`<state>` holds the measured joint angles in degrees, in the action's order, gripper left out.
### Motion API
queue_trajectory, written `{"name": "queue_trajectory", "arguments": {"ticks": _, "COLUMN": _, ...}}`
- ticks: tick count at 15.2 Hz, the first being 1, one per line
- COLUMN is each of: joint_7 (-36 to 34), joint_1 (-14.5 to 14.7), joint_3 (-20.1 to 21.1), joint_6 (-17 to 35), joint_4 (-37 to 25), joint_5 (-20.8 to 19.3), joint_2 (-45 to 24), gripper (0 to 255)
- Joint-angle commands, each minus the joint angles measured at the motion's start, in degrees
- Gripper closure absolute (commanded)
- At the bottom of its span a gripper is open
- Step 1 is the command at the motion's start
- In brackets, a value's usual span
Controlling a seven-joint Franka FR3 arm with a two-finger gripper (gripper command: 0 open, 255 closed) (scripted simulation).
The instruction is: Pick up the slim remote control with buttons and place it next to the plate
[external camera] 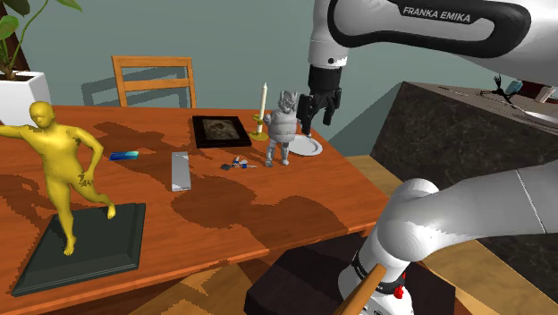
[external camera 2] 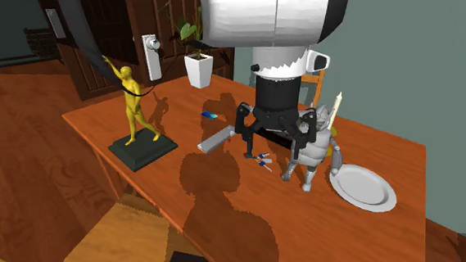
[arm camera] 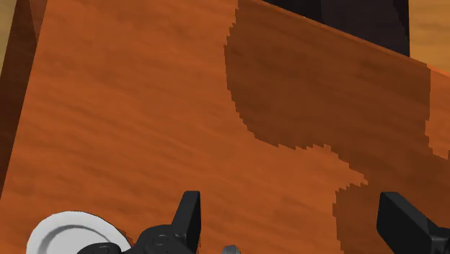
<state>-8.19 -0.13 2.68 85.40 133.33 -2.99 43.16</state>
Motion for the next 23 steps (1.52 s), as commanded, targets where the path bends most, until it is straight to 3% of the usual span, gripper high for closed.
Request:
{"name": "queue_trajectory", "arguments": {"ticks": 1, "joint_7": 0.0, "joint_1": 0.0, "joint_3": 0.0, "joint_6": 0.0, "joint_4": 0.0, "joint_5": 0.0, "joint_2": 0.0, "gripper": 0}}
{"name": "queue_trajectory", "arguments": {"ticks": 12, "joint_7": -10.35, "joint_1": 0.63, "joint_3": 6.27, "joint_6": 16.69, "joint_4": -3.01, "joint_5": 3.57, "joint_2": -18.44, "gripper": 0}}
{"name": "queue_trajectory", "arguments": {"ticks": 23, "joint_7": -20.71, "joint_1": 1.15, "joint_3": 10.77, "joint_6": 27.93, "joint_4": -15.55, "joint_5": 1.38, "joint_2": -41.02, "gripper": 0}}
